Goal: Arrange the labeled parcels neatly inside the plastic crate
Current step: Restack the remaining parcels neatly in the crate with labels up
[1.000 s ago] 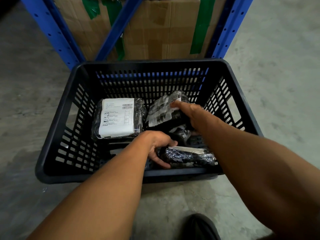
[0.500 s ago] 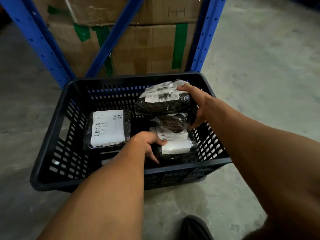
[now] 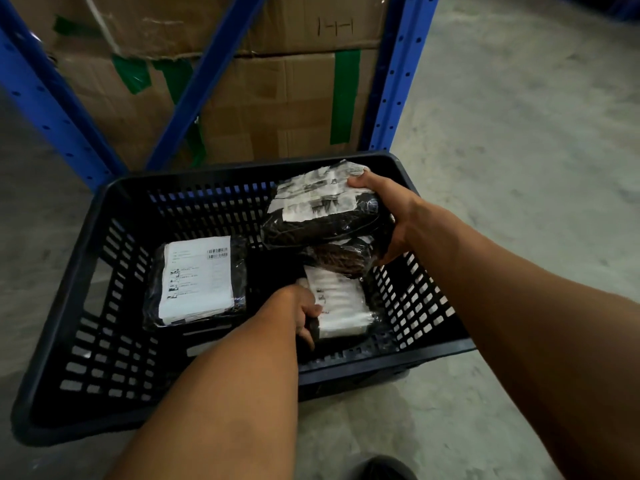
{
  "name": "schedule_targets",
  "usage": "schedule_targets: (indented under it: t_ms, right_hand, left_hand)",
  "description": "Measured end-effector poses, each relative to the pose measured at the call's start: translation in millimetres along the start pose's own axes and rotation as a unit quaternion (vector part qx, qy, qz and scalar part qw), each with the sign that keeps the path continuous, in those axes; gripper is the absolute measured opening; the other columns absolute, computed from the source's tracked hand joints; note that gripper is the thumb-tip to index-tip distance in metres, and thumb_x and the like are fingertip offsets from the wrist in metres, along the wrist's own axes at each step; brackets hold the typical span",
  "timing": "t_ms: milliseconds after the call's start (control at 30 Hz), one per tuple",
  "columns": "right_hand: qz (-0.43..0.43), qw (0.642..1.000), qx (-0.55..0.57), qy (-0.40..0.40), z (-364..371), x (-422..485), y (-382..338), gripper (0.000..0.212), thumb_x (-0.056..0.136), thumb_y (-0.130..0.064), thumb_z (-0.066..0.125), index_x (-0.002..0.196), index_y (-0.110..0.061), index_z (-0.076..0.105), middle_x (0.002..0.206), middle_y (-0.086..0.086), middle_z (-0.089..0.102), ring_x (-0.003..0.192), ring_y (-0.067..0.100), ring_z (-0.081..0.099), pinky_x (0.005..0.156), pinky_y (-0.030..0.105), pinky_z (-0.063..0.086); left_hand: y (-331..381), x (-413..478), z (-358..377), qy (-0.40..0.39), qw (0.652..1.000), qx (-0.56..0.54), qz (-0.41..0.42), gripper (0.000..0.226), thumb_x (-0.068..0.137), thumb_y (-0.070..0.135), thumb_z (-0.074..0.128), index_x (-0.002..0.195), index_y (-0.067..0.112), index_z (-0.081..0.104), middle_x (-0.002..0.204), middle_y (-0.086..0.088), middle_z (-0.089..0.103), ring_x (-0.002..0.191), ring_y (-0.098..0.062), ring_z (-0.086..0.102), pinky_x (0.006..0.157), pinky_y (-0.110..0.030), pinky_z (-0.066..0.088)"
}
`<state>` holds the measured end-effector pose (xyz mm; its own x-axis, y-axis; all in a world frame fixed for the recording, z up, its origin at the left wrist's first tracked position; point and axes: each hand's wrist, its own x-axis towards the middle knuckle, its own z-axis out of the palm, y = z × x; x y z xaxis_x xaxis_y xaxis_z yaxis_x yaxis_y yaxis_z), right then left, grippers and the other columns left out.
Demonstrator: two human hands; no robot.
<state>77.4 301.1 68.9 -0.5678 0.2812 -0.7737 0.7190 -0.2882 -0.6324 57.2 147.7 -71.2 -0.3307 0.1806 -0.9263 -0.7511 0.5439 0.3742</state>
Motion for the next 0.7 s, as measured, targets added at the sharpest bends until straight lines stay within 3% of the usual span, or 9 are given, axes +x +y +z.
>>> schedule_targets:
  t_ms: [67,167,267,333,400,467,500,600,700]
  right_hand:
    - [-0.002,1.0,-0.005,0.002,-2.5,4.1,-1.6,0.068,0.054,-0.052,0.079,0.109,-0.012,0.071,0.102,0.013,0.075,0.096,0.034,0.068,0.096,0.051,0.047]
    - [-0.001,1.0,-0.007,-0.002,-3.8,10.1,-0.3,0.075,0.049,-0.052,0.081,0.112,-0.013,0.07,0.103,0.014,0.076,0.096,0.035,0.069,0.094,0.053,0.048]
    - [-0.004,1.0,-0.015,-0.011,-5.0,13.4,3.4,0.081,0.047,-0.054,0.081,0.116,-0.013,0.069,0.105,0.014,0.075,0.097,0.036,0.069,0.092,0.055,0.048]
    - [-0.006,1.0,-0.017,-0.017,-5.3,13.7,6.6,0.08,0.048,-0.054,0.081,0.116,-0.013,0.069,0.105,0.014,0.076,0.097,0.035,0.07,0.091,0.054,0.05]
    - [0.0,1.0,-0.023,-0.022,-4.9,12.6,9.0,0.084,0.044,-0.053,0.083,0.117,-0.013,0.068,0.107,0.014,0.075,0.098,0.035,0.07,0.093,0.054,0.049]
    - [0.009,0.999,-0.031,-0.018,-5.1,11.4,11.6,0.091,0.039,-0.052,0.084,0.119,-0.012,0.067,0.109,0.014,0.074,0.1,0.036,0.069,0.096,0.054,0.047]
    - [0.011,0.999,-0.039,-0.021,-5.5,10.3,12.6,0.092,0.039,-0.053,0.084,0.119,-0.013,0.066,0.109,0.014,0.074,0.101,0.036,0.069,0.096,0.054,0.046]
    - [0.003,0.997,-0.07,-0.028,-7.0,4.0,17.0,0.085,0.049,-0.056,0.082,0.119,-0.012,0.066,0.105,0.013,0.075,0.098,0.033,0.07,0.094,0.048,0.05]
    - [-0.018,0.998,-0.036,-0.04,-11.4,4.1,28.0,0.078,0.061,-0.07,0.07,0.112,-0.011,0.071,0.096,0.013,0.078,0.092,0.031,0.071,0.088,0.043,0.054]
  left_hand:
    - [-4.9,9.1,2.9,0.029,0.998,0.056,-0.014,0.05,0.102,-0.01,0.041,0.151,-0.002,0.032,0.149,-0.021,0.036,0.143,-0.041,0.031,0.113,-0.054,0.032]
    - [-10.1,2.0,-2.2,0.025,0.999,0.042,-0.009,0.044,0.103,-0.009,0.037,0.146,-0.01,0.034,0.096,-0.022,0.055,0.14,-0.035,0.041,0.109,-0.034,0.036]
    - [-1.8,6.9,-7.9,0.09,0.99,-0.092,0.054,0.042,0.102,0.005,0.041,0.144,-0.001,0.046,0.135,-0.02,0.058,0.13,-0.034,0.053,0.098,-0.041,0.049]
    - [7.4,4.2,-8.5,0.178,0.942,-0.265,0.104,0.033,0.1,0.015,0.043,0.126,0.0,0.056,0.127,-0.015,0.063,0.108,-0.033,0.064,0.089,-0.039,0.053]
    - [16.9,-13.9,-6.8,0.165,0.868,-0.448,0.136,0.03,0.102,0.02,0.035,0.113,0.005,0.058,0.112,-0.014,0.064,0.092,-0.031,0.062,0.086,-0.041,0.051]
    - [21.9,-31.7,-4.2,0.074,0.784,-0.597,0.15,0.045,0.1,0.029,0.027,0.124,0.009,0.06,0.122,-0.014,0.064,0.108,-0.035,0.061,0.097,-0.053,0.048]
    - [21.3,-40.9,-4.4,0.034,0.765,-0.624,0.156,0.05,0.097,0.037,0.028,0.127,0.013,0.06,0.128,-0.015,0.062,0.115,-0.038,0.058,0.1,-0.06,0.044]
    - [17.0,-57.2,-8.8,-0.012,0.826,-0.541,0.158,0.071,0.077,0.069,0.058,0.129,0.02,0.058,0.128,-0.016,0.061,0.115,-0.046,0.057,0.093,-0.072,0.041]
    - [26.5,-74.2,-24.9,0.001,0.878,-0.442,0.181,0.081,0.056,0.047,0.091,0.125,0.02,0.06,0.119,-0.017,0.067,0.1,-0.044,0.067,0.076,-0.075,0.048]
